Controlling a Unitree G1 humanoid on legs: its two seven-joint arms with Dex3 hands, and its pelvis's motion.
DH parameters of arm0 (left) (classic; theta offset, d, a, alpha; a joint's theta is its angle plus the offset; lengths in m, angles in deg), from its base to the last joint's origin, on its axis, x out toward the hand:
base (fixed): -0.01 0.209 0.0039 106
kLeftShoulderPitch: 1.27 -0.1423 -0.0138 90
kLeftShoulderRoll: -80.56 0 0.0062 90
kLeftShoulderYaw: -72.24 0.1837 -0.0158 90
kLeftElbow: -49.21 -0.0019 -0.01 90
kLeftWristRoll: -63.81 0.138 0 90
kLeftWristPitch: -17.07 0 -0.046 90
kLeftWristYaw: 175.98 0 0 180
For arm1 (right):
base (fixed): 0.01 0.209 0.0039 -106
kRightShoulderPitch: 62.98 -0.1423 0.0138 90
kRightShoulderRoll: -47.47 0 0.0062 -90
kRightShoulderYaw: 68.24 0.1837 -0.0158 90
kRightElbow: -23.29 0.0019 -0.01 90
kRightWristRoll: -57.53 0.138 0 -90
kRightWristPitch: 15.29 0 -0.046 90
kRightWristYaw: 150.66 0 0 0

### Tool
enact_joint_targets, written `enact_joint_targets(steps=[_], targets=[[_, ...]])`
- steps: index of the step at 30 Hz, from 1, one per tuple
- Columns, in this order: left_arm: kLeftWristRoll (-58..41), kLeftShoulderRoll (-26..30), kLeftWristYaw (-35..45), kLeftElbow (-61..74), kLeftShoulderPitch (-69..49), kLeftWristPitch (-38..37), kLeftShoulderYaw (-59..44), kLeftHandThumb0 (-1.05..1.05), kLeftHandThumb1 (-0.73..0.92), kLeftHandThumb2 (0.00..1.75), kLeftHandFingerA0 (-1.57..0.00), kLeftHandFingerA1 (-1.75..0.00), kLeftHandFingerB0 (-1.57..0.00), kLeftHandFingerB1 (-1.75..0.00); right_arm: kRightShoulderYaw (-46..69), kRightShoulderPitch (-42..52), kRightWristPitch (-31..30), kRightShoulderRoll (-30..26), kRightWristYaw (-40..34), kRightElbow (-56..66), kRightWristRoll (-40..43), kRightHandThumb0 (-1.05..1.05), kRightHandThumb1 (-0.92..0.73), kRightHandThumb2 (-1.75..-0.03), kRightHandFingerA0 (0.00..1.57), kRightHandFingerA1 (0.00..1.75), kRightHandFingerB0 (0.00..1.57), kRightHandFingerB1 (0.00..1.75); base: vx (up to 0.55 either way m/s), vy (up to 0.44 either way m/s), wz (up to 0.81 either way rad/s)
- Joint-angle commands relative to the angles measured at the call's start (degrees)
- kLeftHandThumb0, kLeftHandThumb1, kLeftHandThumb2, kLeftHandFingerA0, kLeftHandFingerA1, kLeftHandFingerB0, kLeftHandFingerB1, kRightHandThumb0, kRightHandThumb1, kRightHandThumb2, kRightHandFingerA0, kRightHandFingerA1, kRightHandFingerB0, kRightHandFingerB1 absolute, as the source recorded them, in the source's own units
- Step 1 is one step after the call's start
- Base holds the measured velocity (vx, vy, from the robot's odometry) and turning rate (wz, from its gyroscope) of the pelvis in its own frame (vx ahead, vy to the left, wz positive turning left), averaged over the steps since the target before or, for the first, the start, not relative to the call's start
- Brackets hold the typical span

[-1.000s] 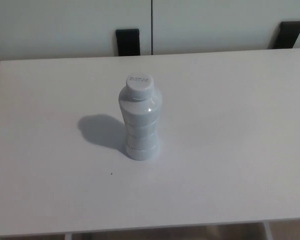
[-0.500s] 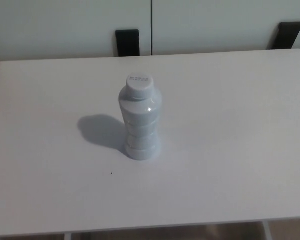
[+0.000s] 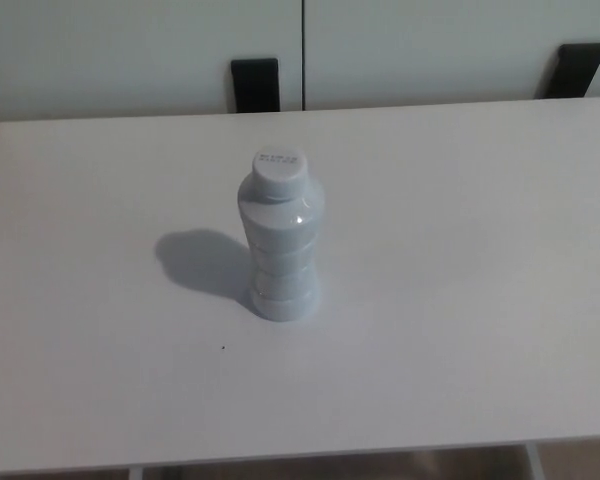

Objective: The robot picks up a bottle from a person using its left hand and walk towards the table in frontand put the bottle on the table.

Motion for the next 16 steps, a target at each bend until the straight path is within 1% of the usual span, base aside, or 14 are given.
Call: enact_joint_targets(steps=[1, 6, 9, 10, 16], targets=[[12.67, 3.08, -18.69, -13.7, 6.5, -7.24, 5.46, -0.68, 0.83, 0.65, -0.3, -0.39, -0.29, -0.34, 1.15, -0.17, -0.76, 0.05, -1.8, -0.75, 0.73, -0.42, -0.7, -0.61, 0.63, 0.47, 0.52, 0.4, 0.0, 0.0, 0.0], [11.73, 3.5, -17.78, -17.51, 8.34, -8.72, 6.63, -0.67, 0.82, 0.65, -0.3, -0.37, -0.28, -0.33, 1.28, -0.24, -0.73, -0.16, -1.75, -0.24, 0.75, -0.42, -0.7, -0.61, 0.6, 0.46, 0.52, 0.4, 0.0, 0.0, 0.0], [12.02, 3.8, -18.05, -19.51, 9.47, -9.72, 7.53, -0.66, 0.82, 0.65, -0.3, -0.37, -0.28, -0.33, 1.84, -0.31, -0.77, -0.14, -1.68, -0.05, 1.13, -0.4, -0.7, -0.61, 0.63, 0.47, 0.52, 0.41, 0.0, 0.0, 0.0], [12.53, 3.91, -18.77, -19.83, 9.59, -10.13, 8.03, -0.65, 0.82, 0.65, -0.33, -0.38, -0.3, -0.33, 1.64, -0.34, -0.66, -0.2, -1.8, -0.08, 0.81, -0.4, -0.69, -0.61, 0.64, 0.47, 0.53, 0.41, 0.0, 0.0, 0.0], [13.5, 3.82, -20.42, -21.69, 10.68, -12.05, 9.26, -0.63, 0.82, 0.65, -0.34, -0.37, -0.32, -0.34, 1.71, -0.71, -0.76, -0.28, -2.05, -0.12, 0.35, -0.42, -0.69, -0.61, 0.63, 0.46, 0.53, 0.4, 0.0, 0.0, 0.0]])
